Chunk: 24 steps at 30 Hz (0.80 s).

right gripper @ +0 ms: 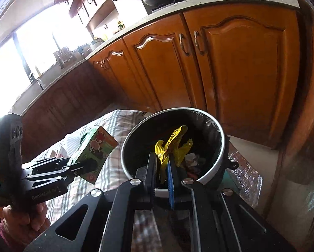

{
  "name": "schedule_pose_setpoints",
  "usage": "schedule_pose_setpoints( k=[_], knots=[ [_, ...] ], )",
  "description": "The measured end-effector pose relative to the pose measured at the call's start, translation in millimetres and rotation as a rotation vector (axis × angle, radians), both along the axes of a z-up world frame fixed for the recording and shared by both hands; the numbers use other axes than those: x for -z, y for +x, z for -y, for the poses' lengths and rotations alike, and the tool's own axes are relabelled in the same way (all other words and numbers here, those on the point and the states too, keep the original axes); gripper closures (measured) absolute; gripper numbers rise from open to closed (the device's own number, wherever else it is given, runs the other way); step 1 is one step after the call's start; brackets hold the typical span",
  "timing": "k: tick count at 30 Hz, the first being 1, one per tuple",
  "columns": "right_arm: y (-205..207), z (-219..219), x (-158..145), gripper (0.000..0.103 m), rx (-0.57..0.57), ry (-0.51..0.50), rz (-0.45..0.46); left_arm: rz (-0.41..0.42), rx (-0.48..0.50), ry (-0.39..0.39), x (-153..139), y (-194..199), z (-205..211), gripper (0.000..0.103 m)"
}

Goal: Collect trash
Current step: 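Carry both items over the bin and open both tools to drop them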

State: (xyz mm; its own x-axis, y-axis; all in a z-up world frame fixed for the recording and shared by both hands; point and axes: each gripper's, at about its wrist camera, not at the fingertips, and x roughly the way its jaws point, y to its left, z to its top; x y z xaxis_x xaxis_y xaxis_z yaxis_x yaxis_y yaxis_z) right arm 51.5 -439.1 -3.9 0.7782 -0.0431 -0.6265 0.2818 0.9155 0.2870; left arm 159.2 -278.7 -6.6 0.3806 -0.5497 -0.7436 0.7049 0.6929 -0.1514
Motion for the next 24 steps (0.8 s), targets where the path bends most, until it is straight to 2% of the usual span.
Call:
schedule_pose_setpoints(
  k=[12, 24],
  knots=[
    [20, 19, 5, 0.094, 0.008, -0.007, -0.045, 0.009, 0.034, 0.056, 0, 21, 47, 0.073],
    [35, 31, 18, 0.093, 0.004, 0.008, -0.098, 0.004, 0.065, 0.115, 16, 25, 76, 0.073]
  ],
)
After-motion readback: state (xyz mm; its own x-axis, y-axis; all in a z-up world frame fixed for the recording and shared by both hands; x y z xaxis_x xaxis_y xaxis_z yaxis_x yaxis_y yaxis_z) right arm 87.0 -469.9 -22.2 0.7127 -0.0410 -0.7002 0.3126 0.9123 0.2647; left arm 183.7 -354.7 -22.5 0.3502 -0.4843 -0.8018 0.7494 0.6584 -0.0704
